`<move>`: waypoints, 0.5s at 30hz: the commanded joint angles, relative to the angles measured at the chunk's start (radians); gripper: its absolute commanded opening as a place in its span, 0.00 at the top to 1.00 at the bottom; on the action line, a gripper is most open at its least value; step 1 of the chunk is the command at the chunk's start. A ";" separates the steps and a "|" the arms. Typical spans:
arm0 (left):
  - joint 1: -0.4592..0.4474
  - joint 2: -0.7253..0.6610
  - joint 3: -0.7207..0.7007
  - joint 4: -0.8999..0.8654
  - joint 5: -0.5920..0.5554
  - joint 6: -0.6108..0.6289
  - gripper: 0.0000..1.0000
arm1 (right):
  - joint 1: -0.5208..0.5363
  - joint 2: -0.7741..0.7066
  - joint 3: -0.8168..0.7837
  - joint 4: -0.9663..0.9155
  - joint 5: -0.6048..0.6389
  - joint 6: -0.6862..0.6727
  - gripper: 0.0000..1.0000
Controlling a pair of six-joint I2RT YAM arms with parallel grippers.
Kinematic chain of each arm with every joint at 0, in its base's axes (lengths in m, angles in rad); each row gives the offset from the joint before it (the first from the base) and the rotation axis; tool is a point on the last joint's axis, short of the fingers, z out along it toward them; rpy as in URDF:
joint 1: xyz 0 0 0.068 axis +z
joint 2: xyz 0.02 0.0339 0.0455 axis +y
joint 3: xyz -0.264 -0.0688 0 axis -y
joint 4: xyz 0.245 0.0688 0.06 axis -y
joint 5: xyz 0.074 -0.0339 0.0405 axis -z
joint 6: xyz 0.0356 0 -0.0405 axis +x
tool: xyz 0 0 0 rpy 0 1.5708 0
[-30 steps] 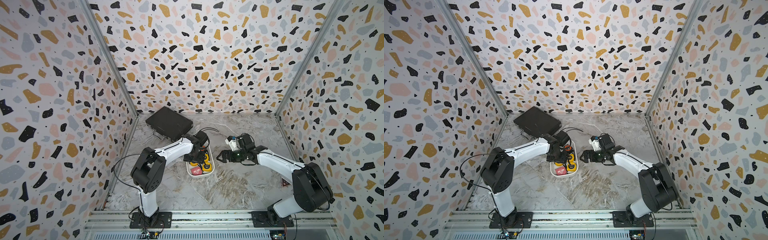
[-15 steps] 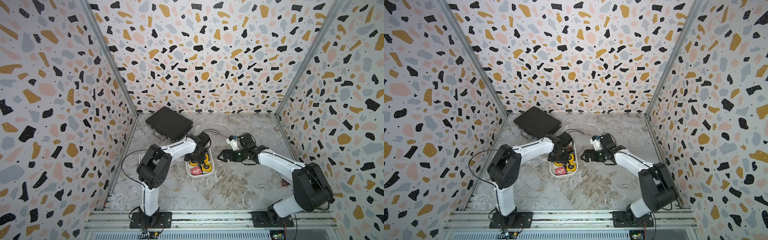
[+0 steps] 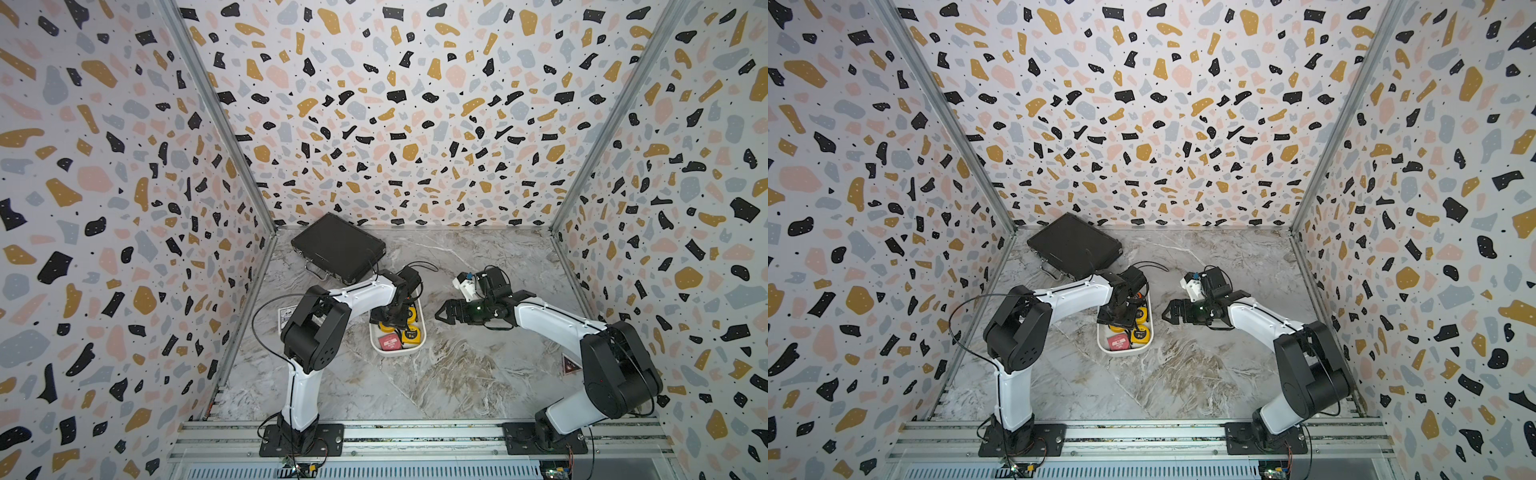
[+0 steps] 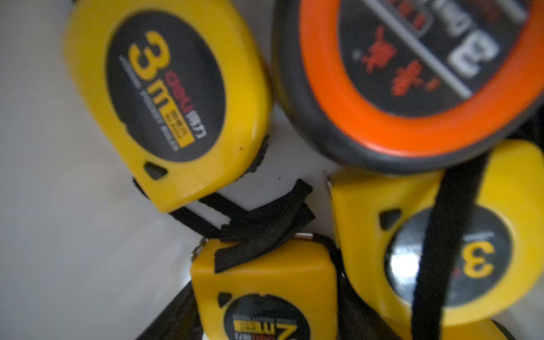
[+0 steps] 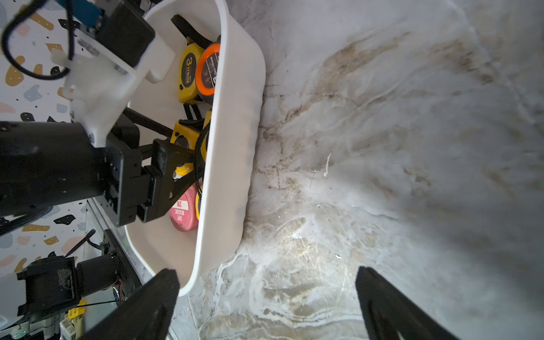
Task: Take the tape measure out of the storage box
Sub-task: Pick up the tape measure from the storage box.
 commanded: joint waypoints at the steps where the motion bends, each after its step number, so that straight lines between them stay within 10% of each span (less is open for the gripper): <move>1: 0.004 0.023 0.029 -0.009 -0.002 -0.015 0.45 | -0.003 -0.001 0.026 -0.021 -0.012 -0.003 0.01; 7: 0.004 -0.024 0.027 -0.028 0.003 -0.039 0.71 | -0.005 -0.020 0.031 -0.032 -0.013 -0.018 0.01; 15: 0.003 -0.167 0.017 -0.072 0.010 -0.091 0.78 | -0.003 -0.065 0.026 -0.031 -0.023 -0.025 0.01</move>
